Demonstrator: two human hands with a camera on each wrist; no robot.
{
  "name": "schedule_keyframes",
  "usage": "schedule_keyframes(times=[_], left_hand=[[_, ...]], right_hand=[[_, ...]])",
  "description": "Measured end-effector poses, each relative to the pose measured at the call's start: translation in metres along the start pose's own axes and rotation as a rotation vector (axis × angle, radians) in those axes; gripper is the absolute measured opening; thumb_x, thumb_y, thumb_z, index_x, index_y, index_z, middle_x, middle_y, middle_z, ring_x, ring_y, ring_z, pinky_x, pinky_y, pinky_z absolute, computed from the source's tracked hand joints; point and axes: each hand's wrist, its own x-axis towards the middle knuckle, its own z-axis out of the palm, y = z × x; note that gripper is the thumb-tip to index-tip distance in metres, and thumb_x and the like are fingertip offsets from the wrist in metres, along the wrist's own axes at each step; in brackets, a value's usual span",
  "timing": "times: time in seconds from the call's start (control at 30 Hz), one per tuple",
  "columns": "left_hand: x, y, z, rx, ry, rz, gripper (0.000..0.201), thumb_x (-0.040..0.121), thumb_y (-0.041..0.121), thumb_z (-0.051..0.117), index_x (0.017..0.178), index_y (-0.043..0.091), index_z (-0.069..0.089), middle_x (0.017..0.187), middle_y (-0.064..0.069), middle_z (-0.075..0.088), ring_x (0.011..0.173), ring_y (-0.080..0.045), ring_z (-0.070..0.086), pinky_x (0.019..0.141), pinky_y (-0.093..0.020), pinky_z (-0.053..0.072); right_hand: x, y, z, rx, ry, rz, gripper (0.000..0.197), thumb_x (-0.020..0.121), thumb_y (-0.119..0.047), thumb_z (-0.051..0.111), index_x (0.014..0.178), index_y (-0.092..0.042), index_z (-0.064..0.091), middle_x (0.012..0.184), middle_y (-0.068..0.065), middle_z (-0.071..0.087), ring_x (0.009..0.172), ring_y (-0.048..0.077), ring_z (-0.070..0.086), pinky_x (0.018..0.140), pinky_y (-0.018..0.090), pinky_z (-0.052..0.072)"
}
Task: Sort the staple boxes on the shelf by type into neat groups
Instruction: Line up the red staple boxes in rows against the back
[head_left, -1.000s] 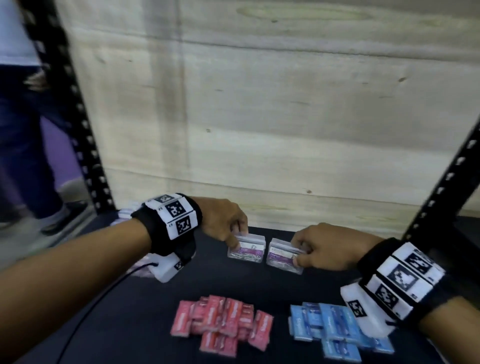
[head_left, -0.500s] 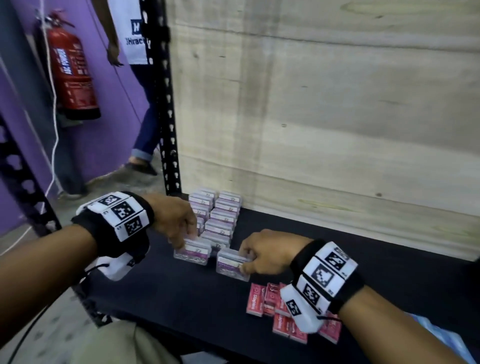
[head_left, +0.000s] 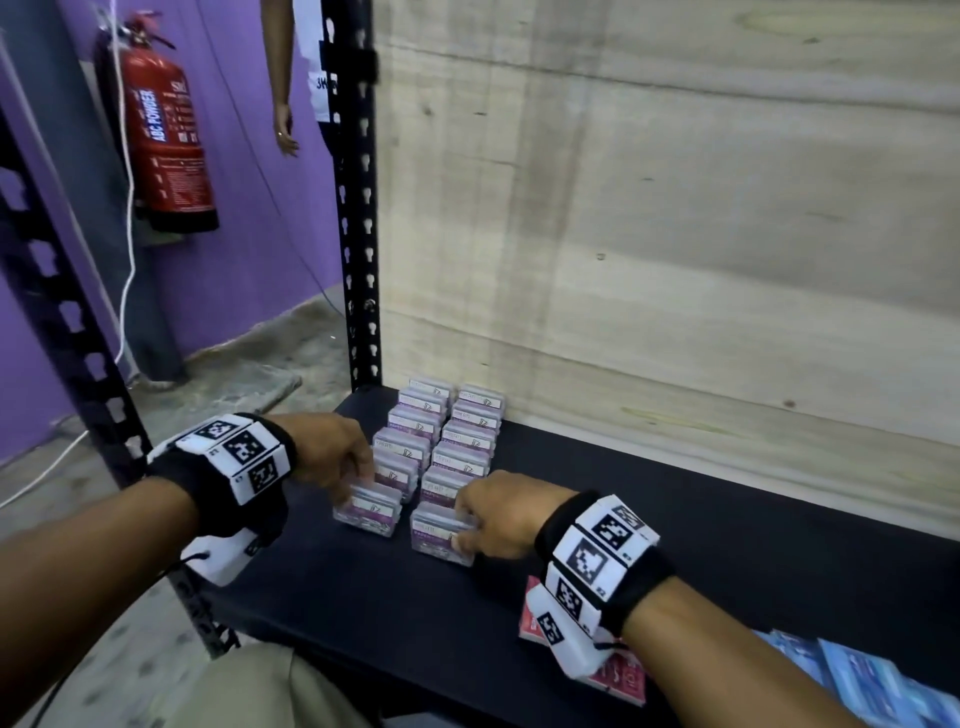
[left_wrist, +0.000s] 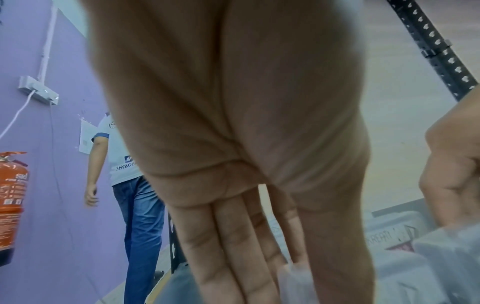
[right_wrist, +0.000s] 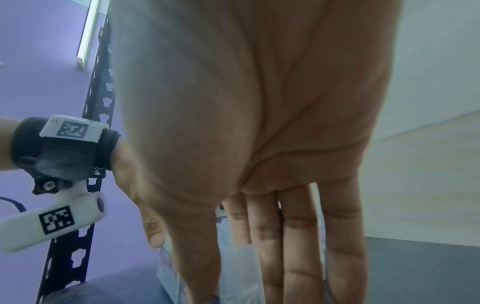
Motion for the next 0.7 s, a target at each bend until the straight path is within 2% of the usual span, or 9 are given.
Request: schedule_keyframes(times=[0.07,0.13,0.43,0.57,0.7], left_hand=[[0.001,-0.001,0.002,0.021,0.037,0.019,0.028,0.085,0.025,0.072,0.112,0.028,0.070,0.109,0.009,0.068,0.103,-0.010,0.063,0.087,-0.020,0.047],[0.003,-0.002,0.005,0.013,0.045,0.033,0.029,0.084,0.027,0.073,0.113,0.028,0.069,0.107,0.010,0.067,0.104,-0.009,0.063,0.089,-0.021,0.048],[0.004,-0.006,0.008,-0.023,0.120,0.079,0.029,0.082,0.023,0.075,0.109,0.029,0.069,0.092,0.018,0.061,0.088,-0.004,0.059,0.082,-0.018,0.047],[0.001,-0.005,0.009,-0.136,0.099,0.050,0.028,0.081,0.014,0.075,0.099,0.031,0.064,0.102,0.006,0.066,0.089,-0.015,0.064,0.086,-0.031,0.053],[-0.006,-0.004,0.001,-0.011,0.148,0.031,0.033,0.079,0.023,0.078,0.107,0.030,0.062,0.106,0.010,0.061,0.096,-0.011,0.059,0.086,-0.027,0.050]], right_hand=[[0.000,-0.001,-0.001,-0.013,0.010,0.011,0.037,0.096,-0.040,0.059,0.120,-0.011,0.059,0.116,0.008,0.061,0.099,0.026,0.060,0.078,0.034,0.049],[-0.001,-0.001,-0.001,-0.007,0.031,0.029,0.040,0.096,-0.042,0.058,0.123,-0.012,0.057,0.117,0.007,0.059,0.101,0.026,0.060,0.078,0.034,0.049],[-0.001,-0.001,-0.001,0.033,0.089,0.051,0.032,0.097,-0.041,0.058,0.114,-0.014,0.056,0.111,0.006,0.060,0.098,0.025,0.060,0.082,0.038,0.052],[0.002,-0.003,-0.002,0.013,0.091,0.048,0.034,0.098,-0.041,0.057,0.117,-0.013,0.055,0.115,0.007,0.060,0.101,0.026,0.059,0.082,0.038,0.051],[-0.010,0.002,-0.008,0.025,0.108,0.050,0.042,0.097,-0.048,0.056,0.124,-0.017,0.052,0.117,0.004,0.058,0.101,0.025,0.059,0.086,0.039,0.052]])
